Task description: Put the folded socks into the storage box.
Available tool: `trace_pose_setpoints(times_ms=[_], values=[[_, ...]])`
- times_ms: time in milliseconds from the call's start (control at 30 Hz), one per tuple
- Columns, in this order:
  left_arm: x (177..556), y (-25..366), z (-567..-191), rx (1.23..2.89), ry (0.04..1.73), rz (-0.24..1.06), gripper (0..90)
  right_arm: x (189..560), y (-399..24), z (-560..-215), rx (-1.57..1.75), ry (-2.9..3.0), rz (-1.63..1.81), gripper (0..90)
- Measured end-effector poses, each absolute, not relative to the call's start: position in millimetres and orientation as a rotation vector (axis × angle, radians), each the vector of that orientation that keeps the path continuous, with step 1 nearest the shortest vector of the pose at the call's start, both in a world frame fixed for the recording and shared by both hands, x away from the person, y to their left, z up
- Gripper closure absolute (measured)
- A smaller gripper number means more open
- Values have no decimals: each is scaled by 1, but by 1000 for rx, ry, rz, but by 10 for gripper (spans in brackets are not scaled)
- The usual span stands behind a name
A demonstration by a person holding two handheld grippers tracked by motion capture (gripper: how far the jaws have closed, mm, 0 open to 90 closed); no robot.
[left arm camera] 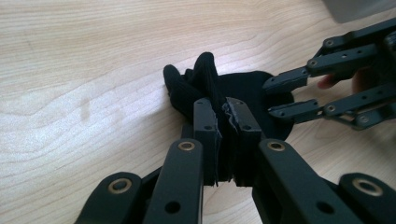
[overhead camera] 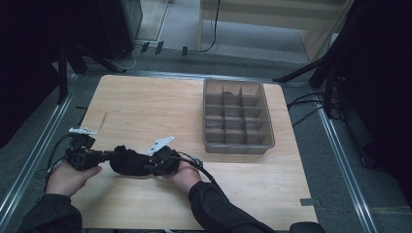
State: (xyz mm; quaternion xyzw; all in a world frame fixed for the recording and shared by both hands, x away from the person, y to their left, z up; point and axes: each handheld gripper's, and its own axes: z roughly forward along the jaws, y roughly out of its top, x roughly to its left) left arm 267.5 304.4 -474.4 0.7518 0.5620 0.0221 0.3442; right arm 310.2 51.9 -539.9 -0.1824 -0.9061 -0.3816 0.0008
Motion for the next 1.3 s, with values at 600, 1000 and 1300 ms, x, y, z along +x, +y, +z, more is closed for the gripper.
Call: trace_pose_setpoints(times_ms=[600, 1000, 1300], values=[[271, 295, -469, 1955, 1427, 68, 833, 313, 90, -542, -533, -2851, -1216, 681], [277, 283, -478, 2040, 1415, 66, 831, 310, 107, -541, -496, -2849, -1230, 658], [280, 277, -483, 2078, 1415, 90, 828, 311, 71, -523, -512, -2827, -1271, 645]])
